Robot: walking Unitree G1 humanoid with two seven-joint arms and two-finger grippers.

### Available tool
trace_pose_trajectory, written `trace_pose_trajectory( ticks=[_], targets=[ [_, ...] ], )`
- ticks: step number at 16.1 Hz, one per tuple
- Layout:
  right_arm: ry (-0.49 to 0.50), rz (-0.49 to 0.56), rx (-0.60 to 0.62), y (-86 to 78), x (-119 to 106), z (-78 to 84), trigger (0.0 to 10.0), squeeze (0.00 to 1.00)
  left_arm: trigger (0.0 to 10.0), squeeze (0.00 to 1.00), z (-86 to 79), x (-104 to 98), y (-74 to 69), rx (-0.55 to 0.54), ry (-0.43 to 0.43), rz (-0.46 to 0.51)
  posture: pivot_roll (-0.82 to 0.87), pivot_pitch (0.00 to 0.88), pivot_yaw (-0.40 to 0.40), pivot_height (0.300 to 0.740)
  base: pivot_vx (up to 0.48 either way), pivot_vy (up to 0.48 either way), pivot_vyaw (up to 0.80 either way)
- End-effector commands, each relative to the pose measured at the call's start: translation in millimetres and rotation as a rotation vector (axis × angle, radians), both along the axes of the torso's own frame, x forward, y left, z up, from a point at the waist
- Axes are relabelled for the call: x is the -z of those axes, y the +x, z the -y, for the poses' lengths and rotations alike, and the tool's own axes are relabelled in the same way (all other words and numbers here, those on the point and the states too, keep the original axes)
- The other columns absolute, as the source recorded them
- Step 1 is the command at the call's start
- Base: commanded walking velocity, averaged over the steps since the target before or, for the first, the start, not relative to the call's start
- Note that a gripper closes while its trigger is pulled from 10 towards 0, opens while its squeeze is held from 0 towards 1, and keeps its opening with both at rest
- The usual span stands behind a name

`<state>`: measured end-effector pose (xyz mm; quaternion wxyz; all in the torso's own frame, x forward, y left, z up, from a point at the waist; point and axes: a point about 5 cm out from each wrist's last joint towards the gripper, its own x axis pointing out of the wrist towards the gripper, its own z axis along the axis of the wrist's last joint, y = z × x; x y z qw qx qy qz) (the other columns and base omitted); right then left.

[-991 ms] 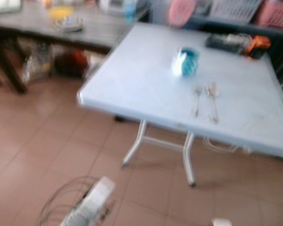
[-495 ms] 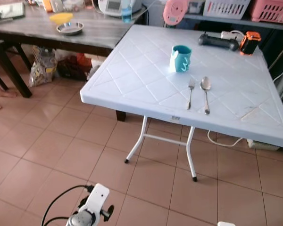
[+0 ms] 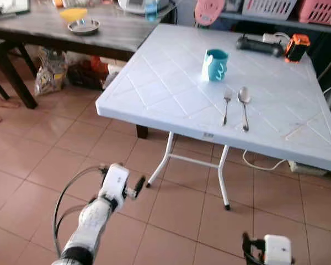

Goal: Setting the table

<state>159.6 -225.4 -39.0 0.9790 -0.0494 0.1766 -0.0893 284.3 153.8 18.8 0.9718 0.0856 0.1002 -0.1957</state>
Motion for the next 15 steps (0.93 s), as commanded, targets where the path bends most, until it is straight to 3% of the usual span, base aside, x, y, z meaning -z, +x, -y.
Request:
trace_pose_trajectory(
  ticks=[1, 6, 8, 10, 13, 15],
  targets=[
    [-0.03, 0.116, -0.037, 12.3, -25, -7.0, 10.0, 0.0, 10.0, 0.0, -1.6, -13, 3.0, 0.011, -0.029, 0.051, 0.13, 0.098, -0.018, 0.74, 0.0, 0.0, 0.0],
    [-0.093, 0.317, -0.122, 24.8, -91, -34.0, 10.0, 0.0, 10.0, 0.0, -2.3, -50, 1.4, -0.005, -0.078, 0.229, 0.13, 0.103, -0.024, 0.74, 0.0, 0.0, 0.0],
    [-0.105, 0.364, -0.098, 28.6, -110, -35.6, 10.0, 0.0, 10.0, 0.0, -2.9, -66, 0.3, -0.03, -0.081, 0.291, 0.14, 0.095, -0.032, 0.74, 0.0, 0.0, 0.0],
    [-0.105, 0.412, -0.083, 42.0, -127, -39.2, 10.0, 0.0, 10.0, 0.0, 6.7, -88, 7.8, -0.021, -0.102, 0.362, 0.14, 0.089, -0.037, 0.74, 0.0, 0.0, 0.0],
    [-0.074, 0.4, -0.047, 43.6, -138, -37.6, 10.0, 0.0, 10.0, 0.0, 7.5, -96, 14.1, -0.086, -0.134, 0.334, 0.15, 0.08, -0.044, 0.74, 0.0, 0.0, 0.0],
    [-0.089, 0.406, -0.067, 48.1, -144, -39.4, 10.0, 0.0, 10.0, 0.0, 12.0, -102, 19.8, -0.088, -0.146, 0.321, 0.15, 0.083, -0.047, 0.74, 0.0, 0.0, -0.62]
  ],
)
